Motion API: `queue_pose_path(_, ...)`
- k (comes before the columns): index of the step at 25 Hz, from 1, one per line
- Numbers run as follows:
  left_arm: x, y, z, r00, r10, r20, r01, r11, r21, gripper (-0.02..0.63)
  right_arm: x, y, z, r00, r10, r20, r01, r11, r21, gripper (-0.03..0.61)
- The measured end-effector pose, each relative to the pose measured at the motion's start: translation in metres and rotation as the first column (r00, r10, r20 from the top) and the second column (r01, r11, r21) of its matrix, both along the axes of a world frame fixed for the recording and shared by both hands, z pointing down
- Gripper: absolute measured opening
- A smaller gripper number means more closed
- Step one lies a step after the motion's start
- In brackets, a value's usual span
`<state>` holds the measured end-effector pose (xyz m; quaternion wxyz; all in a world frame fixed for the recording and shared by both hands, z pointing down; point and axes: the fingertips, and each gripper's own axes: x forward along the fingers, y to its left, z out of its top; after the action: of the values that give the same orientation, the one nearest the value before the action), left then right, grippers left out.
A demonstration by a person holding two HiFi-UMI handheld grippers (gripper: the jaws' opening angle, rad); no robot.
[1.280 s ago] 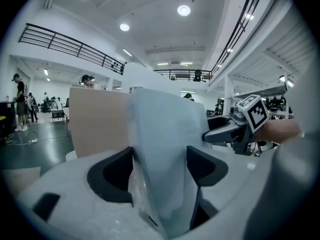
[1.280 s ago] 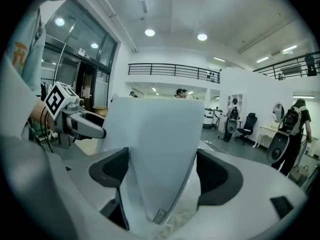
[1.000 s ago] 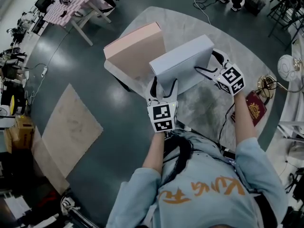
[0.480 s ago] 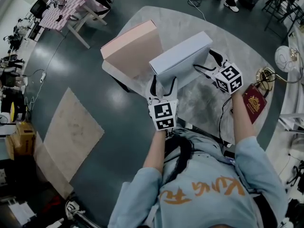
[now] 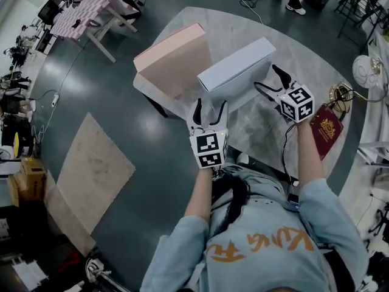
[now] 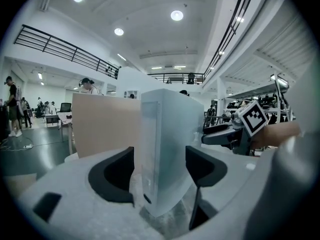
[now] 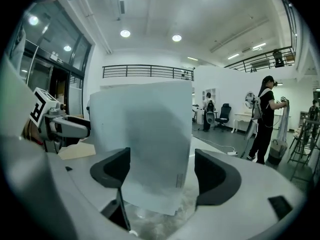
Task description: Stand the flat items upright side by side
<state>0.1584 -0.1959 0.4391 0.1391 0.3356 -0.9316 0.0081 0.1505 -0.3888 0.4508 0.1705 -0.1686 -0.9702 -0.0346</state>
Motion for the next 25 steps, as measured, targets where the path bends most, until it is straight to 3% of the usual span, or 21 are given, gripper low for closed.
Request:
queue_pose_path(3, 0.002, 0.008, 0.003, 1.0, 0.009, -0.016, -0.009, 1.0, 0.005, 0.321, 0.007, 0.001, 0.005, 0.999, 0.028, -0.02, -0.029, 0.999, -0.037, 0.372)
queue_pose_path(8, 0.005, 0.023, 0.01, 0.998, 0.039, -0.041, -0.038, 0.999, 0.026, 0.232, 0.023, 0.002, 0.005, 0.993, 0.12, -0.023, -0.121, 0.987, -0.104, 0.234)
queue_pose_path(13, -0.001, 0.045, 0.014, 0.995, 0.078, -0.059, -0.074, 0.995, 0.066, 0.152, 0.037, 0.033, 0.001, 0.985, 0.169, -0.032, -0.172, 0.981, -0.091, 0.129)
queue_pose_path(18, -0.01, 0.073, 0.009, 0.988, 0.134, -0.08, -0.125, 0.986, 0.107, 0.016, 0.048, 0.085, -0.016, 0.976, 0.22, -0.002, -0.219, 0.973, -0.073, 0.037)
queue_pose_path(20, -0.015, 0.083, 0.007, 0.982, 0.169, -0.09, -0.157, 0.979, 0.126, 0.014, 0.051, 0.105, -0.023, 0.968, 0.252, 0.018, -0.25, 0.966, -0.069, 0.002)
queue_pose_path(25, -0.009, 0.094, -0.001, 0.947, 0.316, -0.052, -0.306, 0.94, 0.149, 0.012, 0.069, 0.139, -0.049, 0.937, 0.333, 0.104, -0.316, 0.937, -0.152, 0.0)
